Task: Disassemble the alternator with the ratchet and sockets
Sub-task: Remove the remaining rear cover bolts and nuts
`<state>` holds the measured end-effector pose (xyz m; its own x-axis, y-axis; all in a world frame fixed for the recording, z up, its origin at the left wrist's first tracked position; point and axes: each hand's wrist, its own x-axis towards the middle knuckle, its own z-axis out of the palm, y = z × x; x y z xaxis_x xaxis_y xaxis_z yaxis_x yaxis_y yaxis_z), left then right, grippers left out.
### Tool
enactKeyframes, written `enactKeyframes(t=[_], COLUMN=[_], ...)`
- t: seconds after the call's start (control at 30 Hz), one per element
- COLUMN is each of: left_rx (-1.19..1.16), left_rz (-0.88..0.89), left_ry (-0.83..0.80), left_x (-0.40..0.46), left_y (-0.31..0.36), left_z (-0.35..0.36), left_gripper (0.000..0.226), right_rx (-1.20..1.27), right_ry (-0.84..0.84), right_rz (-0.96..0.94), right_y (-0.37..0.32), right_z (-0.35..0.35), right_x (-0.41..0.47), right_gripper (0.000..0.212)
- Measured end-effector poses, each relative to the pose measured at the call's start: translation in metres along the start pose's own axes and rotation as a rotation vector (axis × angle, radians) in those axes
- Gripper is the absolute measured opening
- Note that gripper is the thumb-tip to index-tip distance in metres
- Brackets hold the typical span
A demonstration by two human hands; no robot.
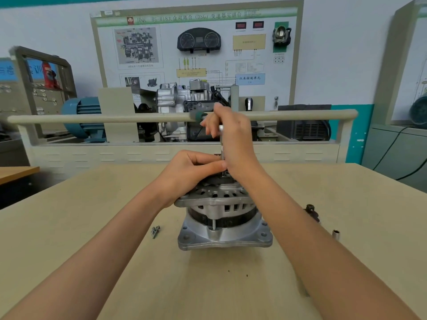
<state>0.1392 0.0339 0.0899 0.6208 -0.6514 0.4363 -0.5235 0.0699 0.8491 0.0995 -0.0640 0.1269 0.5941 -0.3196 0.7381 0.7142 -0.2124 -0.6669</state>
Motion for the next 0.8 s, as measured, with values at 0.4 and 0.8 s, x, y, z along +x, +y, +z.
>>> enactKeyframes(t=[0.4, 0.8], left_rx=[0.17, 0.069], left_rz=[-0.006, -0.039], left_ry=[0.085, -0.057], left_x=[0.003, 0.003], left_y=[0.001, 0.0], left_z=[0.0, -0.002], left_gripper=[0.02, 0.017], right_rx=[-1.029, 0.553], right_ry=[0.289, -0.151], right_rz=[-0.296, 0.261], right_y=[0.003, 0.007], right_z=[0.009, -0.027], right_x=[-0.022, 0.022], right_gripper=[0.018, 0.06])
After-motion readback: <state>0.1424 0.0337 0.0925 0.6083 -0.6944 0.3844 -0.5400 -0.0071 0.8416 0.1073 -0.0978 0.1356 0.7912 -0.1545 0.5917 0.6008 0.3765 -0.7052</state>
